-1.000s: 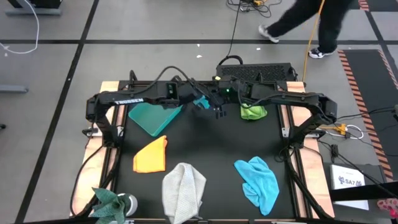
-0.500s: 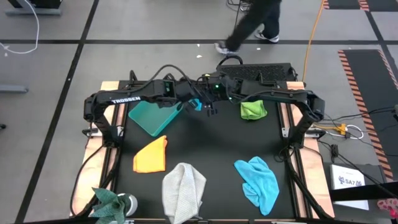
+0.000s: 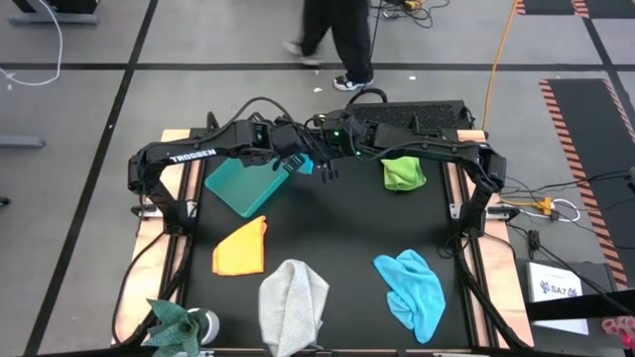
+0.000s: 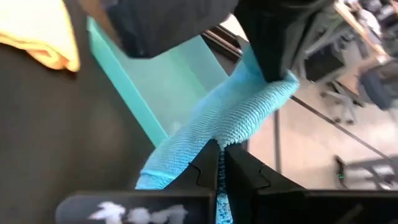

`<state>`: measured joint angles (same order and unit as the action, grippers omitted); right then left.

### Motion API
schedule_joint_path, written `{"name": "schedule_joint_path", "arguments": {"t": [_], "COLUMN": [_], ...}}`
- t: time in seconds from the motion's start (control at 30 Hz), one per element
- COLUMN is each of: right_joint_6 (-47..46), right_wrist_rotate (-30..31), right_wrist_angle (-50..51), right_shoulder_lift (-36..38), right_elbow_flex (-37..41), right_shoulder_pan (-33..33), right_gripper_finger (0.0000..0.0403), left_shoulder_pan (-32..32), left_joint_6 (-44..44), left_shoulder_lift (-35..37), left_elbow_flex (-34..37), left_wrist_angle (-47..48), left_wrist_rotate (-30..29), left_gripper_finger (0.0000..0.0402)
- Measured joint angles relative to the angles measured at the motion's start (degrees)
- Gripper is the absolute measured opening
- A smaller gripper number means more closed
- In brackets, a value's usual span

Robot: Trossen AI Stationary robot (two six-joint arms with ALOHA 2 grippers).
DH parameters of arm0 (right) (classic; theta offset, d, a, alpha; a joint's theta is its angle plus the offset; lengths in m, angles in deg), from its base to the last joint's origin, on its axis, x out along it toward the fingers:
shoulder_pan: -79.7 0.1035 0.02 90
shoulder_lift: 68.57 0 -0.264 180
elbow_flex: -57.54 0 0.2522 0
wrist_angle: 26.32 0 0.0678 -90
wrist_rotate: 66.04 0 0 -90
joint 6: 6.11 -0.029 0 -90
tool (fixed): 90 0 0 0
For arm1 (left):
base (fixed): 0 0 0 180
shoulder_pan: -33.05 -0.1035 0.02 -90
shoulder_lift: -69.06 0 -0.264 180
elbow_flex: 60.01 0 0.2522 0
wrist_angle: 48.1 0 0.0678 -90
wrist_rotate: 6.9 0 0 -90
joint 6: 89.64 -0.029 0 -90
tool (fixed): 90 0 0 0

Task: Fold microfiber towels
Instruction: Put the folded blue microfiber towel into the bin

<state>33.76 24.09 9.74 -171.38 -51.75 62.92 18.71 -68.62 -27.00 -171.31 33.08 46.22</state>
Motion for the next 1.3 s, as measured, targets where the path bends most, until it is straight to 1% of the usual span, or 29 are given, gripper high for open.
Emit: {"name": "schedule_joint_path", "arguments": {"t": [0.13,0.33,0.4,0.5,0.6,0.73,0.9,1.2,1.3], "right_joint_6": [0.0,-0.1,-0.1,0.5,0.1,-2.1,-4.3,-5.0,-6.5], "right_wrist_rotate": [4.4,4.9,7.8,14.1,16.2,16.3,16.3,16.3,16.3], "right_wrist_angle": [-0.1,0.3,-0.4,-0.7,-0.6,0.4,2.6,4.4,6.4], "right_shoulder_lift": [0.3,1.2,1.4,2.6,4.7,8.3,14.0,23.2,25.6], "right_elbow_flex": [0.0,-0.1,-0.1,-0.1,-0.1,0.0,0.0,0.0,0.0], "right_shoulder_pan": [-0.1,0.4,0.8,1.4,1.6,1.5,1.4,1.4,1.4], "right_gripper_finger": [0.0035,0.0089,0.0108,0.0135,0.0151,0.0156,0.015,0.0146,0.0146], "left_shoulder_pan": [-0.9,-2.2,-2.5,-3.3,-4.3,-6.4,-9.2,-12.5,-13.6], "left_joint_6": [0.4,0.6,0.5,0.1,0.4,0.7,0.8,0.4,-0.5], "left_shoulder_lift": [1.5,2.7,2.6,2.5,2.6,3.6,3.8,3.8,3.8], "left_elbow_flex": [0.0,0.0,0.0,0.0,0.0,0.0,0.0,0.1,1.7], "left_wrist_angle": [1.3,2.4,3.0,5.0,7.3,11.7,15.7,15.2,14.1], "left_wrist_rotate": [-0.6,-1.0,-0.9,-0.9,-0.9,-1.4,-1.7,-1.8,-2.0], "left_gripper_finger": [0.0002,0.0002,0.0002,0.0002,0.0002,0.0002,0.0002,0.0002,0.0002]}}
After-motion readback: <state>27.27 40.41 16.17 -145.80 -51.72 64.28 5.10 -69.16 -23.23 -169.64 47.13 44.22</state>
